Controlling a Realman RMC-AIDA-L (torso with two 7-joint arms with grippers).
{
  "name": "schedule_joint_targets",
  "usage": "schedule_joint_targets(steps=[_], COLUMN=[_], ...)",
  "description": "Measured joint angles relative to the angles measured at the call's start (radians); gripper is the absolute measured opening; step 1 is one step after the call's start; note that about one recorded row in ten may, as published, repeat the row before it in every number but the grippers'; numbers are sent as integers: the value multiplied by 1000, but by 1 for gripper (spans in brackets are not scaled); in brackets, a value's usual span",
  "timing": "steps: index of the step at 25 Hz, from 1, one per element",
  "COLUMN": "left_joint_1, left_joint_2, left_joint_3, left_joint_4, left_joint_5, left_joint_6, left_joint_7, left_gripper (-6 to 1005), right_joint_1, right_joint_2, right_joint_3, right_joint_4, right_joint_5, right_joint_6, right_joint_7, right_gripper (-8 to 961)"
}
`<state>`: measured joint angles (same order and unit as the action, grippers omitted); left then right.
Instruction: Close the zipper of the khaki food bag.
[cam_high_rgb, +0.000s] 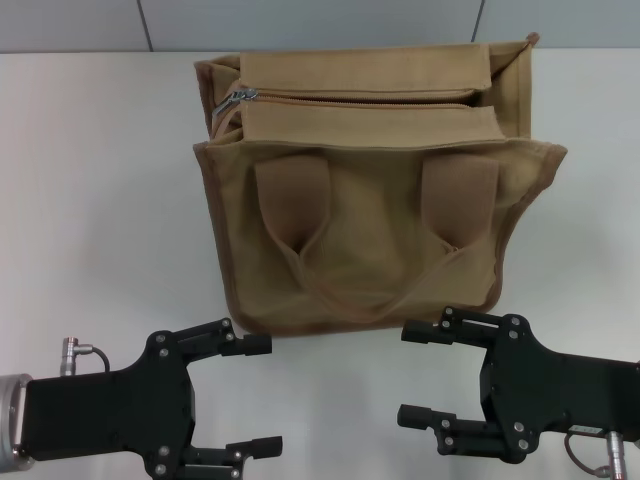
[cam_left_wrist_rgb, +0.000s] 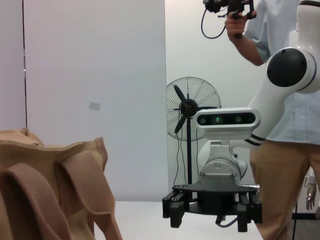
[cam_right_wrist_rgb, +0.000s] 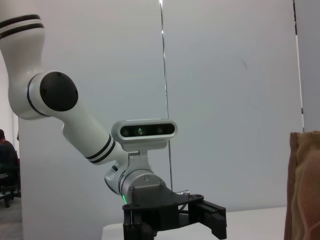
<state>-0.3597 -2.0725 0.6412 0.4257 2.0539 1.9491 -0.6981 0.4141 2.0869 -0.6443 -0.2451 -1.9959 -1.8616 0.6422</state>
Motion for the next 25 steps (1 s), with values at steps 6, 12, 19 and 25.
schedule_joint_targets(steps=[6, 12, 19, 25], left_joint_1=[-2, 2, 4, 39], left_joint_2=[0, 0, 0, 4], left_joint_3=[0, 0, -23, -342], left_joint_4=[-10, -11, -16, -43], left_joint_5=[0, 0, -2, -13], left_joint_6=[1, 1, -6, -33], left_joint_7=[0, 1, 1, -3], left_gripper=[834, 834, 834, 833], right_joint_1=[2, 3, 3, 7], right_joint_2=[1, 1, 1, 1], right_joint_3=[0, 0, 0, 11], right_joint_4=[10, 11, 12, 45], right_joint_5=[1, 0, 1, 4], right_joint_6=[17, 18, 18, 18], right_joint_7=[-1, -1, -1, -45], right_gripper=[702, 702, 703, 702])
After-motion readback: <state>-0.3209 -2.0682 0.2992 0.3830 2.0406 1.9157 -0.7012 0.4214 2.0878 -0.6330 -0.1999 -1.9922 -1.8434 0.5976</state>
